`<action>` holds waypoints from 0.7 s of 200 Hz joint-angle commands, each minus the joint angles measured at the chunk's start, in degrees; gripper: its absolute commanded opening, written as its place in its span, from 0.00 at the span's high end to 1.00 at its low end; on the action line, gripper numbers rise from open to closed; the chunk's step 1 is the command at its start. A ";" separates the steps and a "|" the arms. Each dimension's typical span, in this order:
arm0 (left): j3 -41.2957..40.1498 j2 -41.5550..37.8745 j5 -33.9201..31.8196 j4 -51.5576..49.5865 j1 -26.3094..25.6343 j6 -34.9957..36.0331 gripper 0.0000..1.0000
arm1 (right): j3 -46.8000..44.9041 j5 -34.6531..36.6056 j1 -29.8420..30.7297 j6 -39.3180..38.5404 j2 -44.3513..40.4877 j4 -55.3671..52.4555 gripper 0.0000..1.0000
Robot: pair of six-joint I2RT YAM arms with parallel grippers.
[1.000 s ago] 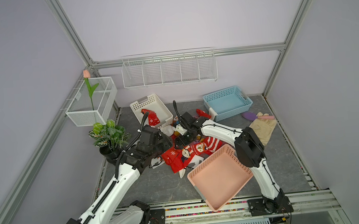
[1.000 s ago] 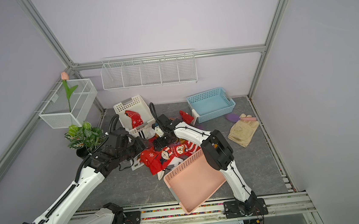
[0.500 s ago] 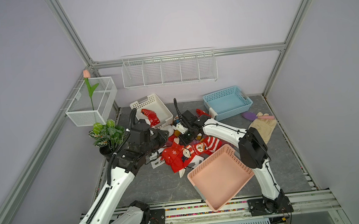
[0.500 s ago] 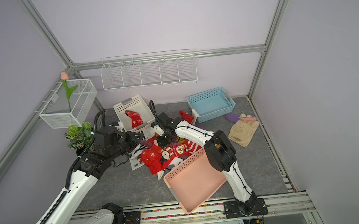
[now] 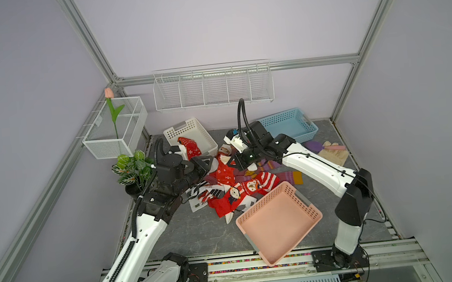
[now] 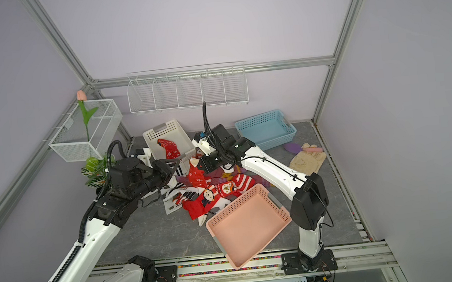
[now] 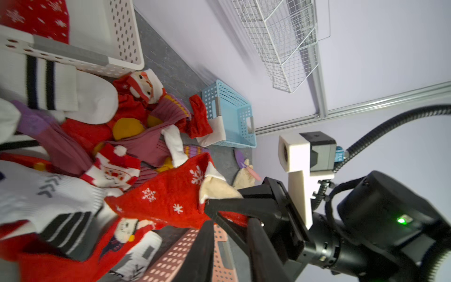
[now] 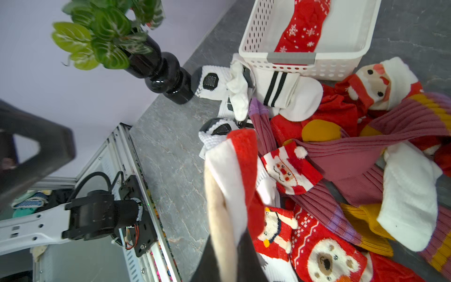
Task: Sort the socks into the basket by color
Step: Pick up the sock from the center of the board.
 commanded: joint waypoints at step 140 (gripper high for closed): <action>-5.61 0.04 6.96 19.67 3.77 -15.88 1.00 | -4.40 -5.29 -1.55 3.59 -7.31 4.73 0.93</action>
